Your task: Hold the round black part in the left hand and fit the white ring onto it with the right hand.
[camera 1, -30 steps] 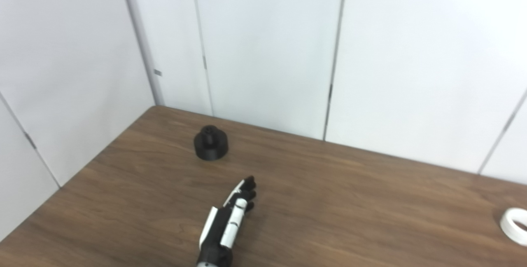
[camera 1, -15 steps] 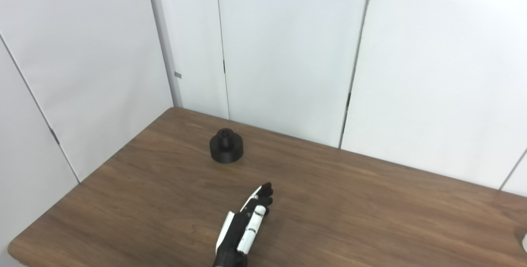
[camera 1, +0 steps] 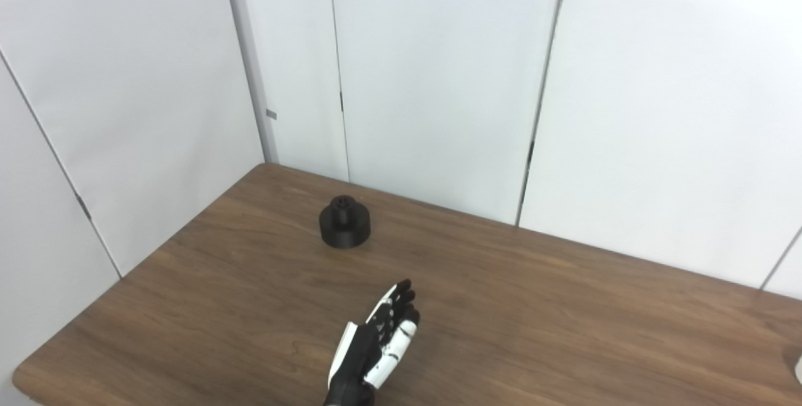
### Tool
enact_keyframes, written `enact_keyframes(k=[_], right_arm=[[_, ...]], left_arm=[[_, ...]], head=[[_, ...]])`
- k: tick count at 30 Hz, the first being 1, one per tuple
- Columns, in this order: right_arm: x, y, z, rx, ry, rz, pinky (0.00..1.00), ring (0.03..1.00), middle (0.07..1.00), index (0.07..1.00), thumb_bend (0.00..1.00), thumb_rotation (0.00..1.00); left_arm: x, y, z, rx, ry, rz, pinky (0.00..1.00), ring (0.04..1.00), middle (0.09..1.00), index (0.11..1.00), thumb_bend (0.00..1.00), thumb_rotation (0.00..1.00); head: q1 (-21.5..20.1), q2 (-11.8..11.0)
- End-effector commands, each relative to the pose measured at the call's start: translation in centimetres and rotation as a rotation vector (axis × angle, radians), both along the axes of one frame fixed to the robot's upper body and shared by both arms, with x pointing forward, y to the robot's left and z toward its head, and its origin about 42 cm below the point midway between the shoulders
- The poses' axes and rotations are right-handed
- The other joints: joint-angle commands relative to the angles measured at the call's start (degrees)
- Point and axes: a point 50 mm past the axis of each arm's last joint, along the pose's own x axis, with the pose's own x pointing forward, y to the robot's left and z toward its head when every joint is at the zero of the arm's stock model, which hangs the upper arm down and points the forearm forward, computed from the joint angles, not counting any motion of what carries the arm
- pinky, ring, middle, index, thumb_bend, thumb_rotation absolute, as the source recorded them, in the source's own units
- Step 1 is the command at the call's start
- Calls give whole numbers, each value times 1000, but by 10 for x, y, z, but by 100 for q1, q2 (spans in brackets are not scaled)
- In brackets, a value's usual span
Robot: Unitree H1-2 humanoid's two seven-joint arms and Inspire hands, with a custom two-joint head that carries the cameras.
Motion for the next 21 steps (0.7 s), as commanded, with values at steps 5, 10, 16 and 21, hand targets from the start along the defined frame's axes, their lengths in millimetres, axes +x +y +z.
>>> enact_keyframes(k=[5,10,16,21], right_arm=[[3,3,18,-19,-66,18,721,838,851,831,513,1000],[2,6,20,-26,-61,24,729,846,860,833,532,1000],[1,11,20,-20,-62,19,736,845,873,841,544,1000],[-1,17,21,-16,-59,12,786,880,894,848,586,1000]], left_arm=[[-13,8,33,235,-71,74,844,879,888,903,712,369],[-9,30,59,426,-82,114,846,890,902,916,804,288],[0,61,85,657,1,172,824,895,923,941,926,361],[12,89,102,852,39,238,826,932,939,920,999,382]], head=[[-62,73],[-83,133],[-215,196],[-241,202]])
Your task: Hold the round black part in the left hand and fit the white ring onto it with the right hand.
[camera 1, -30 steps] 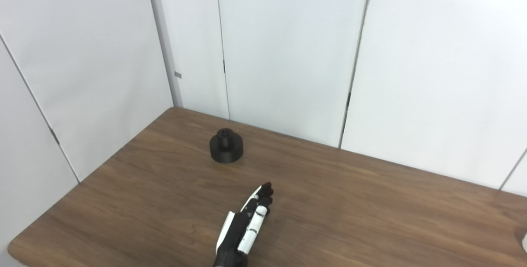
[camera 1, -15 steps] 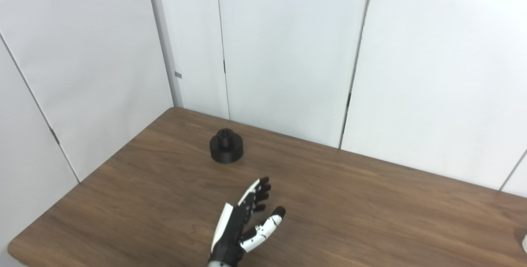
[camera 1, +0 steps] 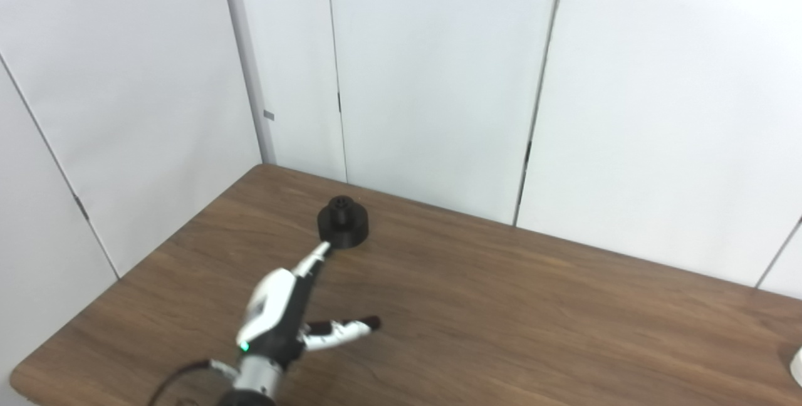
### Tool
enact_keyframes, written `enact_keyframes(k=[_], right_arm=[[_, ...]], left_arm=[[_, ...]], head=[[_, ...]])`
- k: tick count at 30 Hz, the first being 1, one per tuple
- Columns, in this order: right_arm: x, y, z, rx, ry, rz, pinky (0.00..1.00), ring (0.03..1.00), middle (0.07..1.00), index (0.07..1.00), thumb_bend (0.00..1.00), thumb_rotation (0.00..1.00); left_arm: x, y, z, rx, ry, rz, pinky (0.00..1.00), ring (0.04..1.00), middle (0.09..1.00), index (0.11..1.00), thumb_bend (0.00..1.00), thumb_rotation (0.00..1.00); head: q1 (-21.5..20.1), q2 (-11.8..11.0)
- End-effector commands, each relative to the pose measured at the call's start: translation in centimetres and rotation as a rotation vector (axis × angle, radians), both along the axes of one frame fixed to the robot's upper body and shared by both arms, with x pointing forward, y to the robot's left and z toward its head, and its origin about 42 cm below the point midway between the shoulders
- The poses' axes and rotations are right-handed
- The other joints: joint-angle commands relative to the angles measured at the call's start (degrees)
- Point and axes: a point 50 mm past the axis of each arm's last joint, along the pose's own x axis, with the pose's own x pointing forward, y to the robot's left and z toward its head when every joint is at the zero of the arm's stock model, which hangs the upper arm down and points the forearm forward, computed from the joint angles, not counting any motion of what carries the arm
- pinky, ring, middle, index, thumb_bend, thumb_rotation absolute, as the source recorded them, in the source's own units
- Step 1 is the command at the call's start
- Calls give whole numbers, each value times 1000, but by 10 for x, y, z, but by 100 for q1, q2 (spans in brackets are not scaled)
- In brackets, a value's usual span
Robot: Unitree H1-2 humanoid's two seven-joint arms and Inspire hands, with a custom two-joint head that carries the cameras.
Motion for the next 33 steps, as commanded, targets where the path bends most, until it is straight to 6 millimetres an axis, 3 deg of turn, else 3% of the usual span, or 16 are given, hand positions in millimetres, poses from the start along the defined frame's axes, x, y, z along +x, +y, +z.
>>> enact_keyframes(k=[1,6,14,23,33], right_arm=[[3,2,15,-19,-54,4,799,887,899,854,586,1000],[3,4,16,-22,-57,10,830,904,911,869,581,1000],[2,6,16,-16,-60,12,859,924,919,875,605,1000],[1,6,16,-38,-55,11,856,925,927,889,642,999],[-1,7,17,-46,-50,11,866,922,926,891,659,1000]], left_arm=[[11,6,23,105,-76,19,855,938,937,913,1000,389],[30,31,28,224,-38,56,986,963,943,906,1000,368],[76,60,22,248,77,128,1000,995,965,876,1000,407],[131,85,1,252,129,181,1000,986,945,853,1000,482],[167,99,-8,201,156,183,991,972,937,844,1000,450]], head=[[6,13],[4,-2],[-30,13],[-54,57],[-76,86]])
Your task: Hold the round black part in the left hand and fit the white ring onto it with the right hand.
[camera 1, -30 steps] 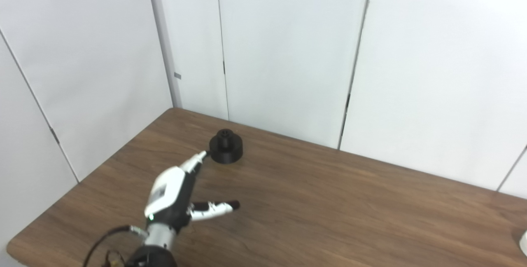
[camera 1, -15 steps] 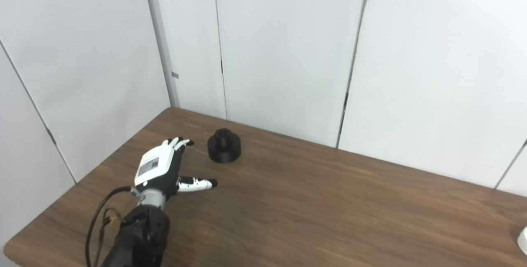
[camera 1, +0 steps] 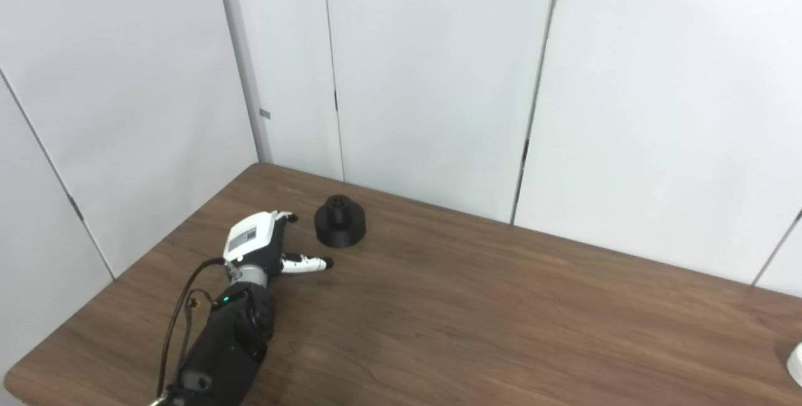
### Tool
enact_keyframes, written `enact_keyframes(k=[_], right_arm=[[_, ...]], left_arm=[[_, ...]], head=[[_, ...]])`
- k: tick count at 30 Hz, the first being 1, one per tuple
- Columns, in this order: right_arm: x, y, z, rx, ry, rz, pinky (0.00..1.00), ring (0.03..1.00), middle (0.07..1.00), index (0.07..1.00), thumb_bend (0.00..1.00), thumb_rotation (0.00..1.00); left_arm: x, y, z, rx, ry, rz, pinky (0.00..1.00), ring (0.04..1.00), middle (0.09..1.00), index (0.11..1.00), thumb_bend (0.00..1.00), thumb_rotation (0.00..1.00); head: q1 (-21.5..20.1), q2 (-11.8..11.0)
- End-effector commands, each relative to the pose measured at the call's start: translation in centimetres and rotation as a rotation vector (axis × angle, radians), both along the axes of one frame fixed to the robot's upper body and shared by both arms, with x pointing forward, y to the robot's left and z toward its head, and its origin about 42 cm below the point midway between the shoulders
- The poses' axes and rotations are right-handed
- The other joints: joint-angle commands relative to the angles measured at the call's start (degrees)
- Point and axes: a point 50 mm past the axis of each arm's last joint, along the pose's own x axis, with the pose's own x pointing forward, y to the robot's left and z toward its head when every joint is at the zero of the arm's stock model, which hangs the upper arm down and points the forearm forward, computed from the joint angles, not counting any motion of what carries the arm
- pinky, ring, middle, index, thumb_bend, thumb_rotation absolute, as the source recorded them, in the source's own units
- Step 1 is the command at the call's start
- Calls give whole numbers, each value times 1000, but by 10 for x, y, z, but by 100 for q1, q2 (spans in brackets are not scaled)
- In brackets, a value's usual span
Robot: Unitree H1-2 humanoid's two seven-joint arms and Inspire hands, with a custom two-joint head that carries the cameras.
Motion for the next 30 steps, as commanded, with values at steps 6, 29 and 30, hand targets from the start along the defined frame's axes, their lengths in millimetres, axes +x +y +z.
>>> enact_keyframes(k=[6,29,30], right_arm=[[2,2,18,-38,-61,14,861,918,919,878,699,985],[-1,3,20,-59,-56,4,856,914,912,881,760,980],[-1,3,20,-58,-58,5,857,914,913,881,763,978]], left_arm=[[39,14,42,19,-88,-18,1000,988,954,849,1000,424],[82,1,44,-45,-55,-50,966,976,955,854,1000,428],[83,0,44,-50,-56,-51,957,972,953,852,1000,423]], head=[[-26,21],[-60,77],[-60,77]])
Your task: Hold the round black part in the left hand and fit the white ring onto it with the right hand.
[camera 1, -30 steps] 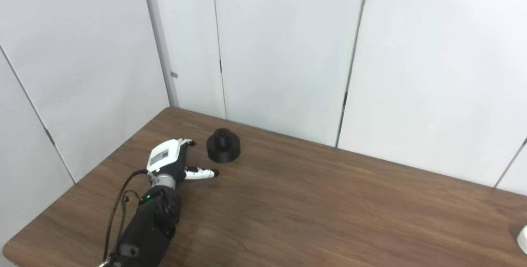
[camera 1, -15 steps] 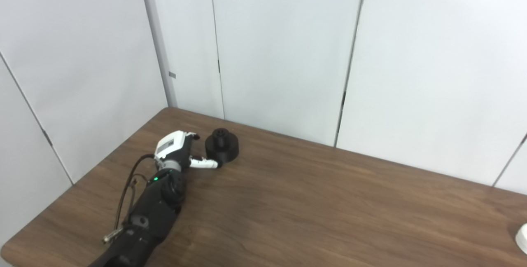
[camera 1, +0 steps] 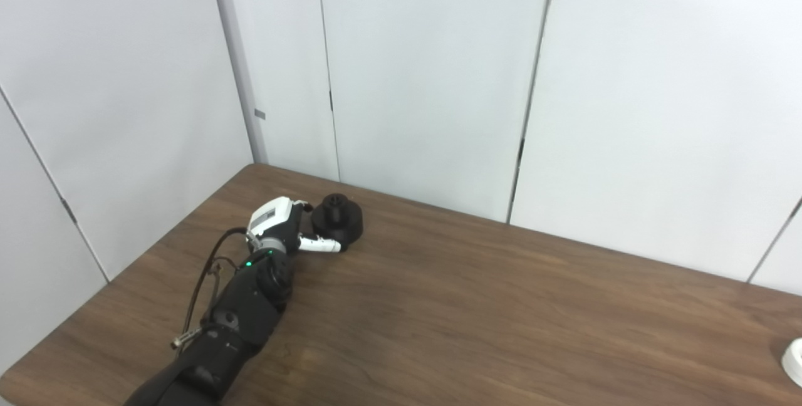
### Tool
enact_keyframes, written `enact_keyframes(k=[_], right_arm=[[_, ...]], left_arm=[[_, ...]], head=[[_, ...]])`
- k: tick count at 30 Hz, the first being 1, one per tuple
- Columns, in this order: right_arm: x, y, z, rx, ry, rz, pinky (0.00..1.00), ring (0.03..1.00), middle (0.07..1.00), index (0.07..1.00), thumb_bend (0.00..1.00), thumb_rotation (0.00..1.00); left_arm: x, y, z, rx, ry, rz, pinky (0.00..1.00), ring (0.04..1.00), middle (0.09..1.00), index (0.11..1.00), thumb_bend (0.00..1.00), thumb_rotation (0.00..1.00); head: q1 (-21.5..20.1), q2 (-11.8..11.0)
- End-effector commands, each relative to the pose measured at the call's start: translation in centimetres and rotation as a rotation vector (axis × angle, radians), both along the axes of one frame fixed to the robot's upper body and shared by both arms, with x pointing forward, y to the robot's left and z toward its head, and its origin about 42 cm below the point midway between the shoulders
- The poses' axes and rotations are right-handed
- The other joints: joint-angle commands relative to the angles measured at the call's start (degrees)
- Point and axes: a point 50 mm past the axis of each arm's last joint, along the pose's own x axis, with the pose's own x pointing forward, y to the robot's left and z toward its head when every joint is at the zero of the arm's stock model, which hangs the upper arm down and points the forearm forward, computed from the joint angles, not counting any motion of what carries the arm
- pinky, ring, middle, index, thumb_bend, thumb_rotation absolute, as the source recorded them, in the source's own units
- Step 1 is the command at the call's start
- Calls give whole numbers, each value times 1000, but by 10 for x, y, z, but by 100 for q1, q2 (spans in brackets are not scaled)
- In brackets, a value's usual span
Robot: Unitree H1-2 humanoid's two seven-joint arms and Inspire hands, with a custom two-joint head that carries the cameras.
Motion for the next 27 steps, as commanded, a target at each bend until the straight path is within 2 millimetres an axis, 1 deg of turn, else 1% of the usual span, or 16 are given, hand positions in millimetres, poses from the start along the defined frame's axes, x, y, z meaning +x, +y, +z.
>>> enact_keyframes(k=[1,5,9,10,14,18,20,27], right_arm=[[3,1,14,-16,-62,7,858,914,913,882,768,975],[2,1,15,-18,-64,6,866,917,914,879,789,967],[1,2,15,-16,-71,16,867,921,921,887,781,970],[1,2,15,-16,-68,12,883,920,918,886,783,972],[1,3,16,-13,-66,8,891,922,919,888,773,974],[1,3,15,-16,-65,7,885,918,923,893,784,972],[1,3,15,-13,-66,10,876,919,925,896,797,967],[0,3,16,-6,-69,15,860,912,914,880,786,958]], left_arm=[[18,2,36,30,-99,-11,952,971,953,851,1000,423],[20,-1,36,23,-93,-26,948,974,955,855,1000,421],[21,-4,36,16,-99,-43,947,972,955,857,1000,432],[22,-5,36,11,-101,-43,949,972,955,858,1000,430],[24,-6,37,3,-98,-46,966,976,959,860,1000,410],[25,-9,37,3,-92,-50,957,974,961,866,1000,418],[26,-10,37,2,-92,-49,972,976,962,872,1000,412],[30,-16,40,8,-89,-61,982,980,960,871,1000,423]], head=[[2,7],[-2,25],[-7,29],[-10,34],[-14,31],[-20,31],[-24,38],[-39,68]])
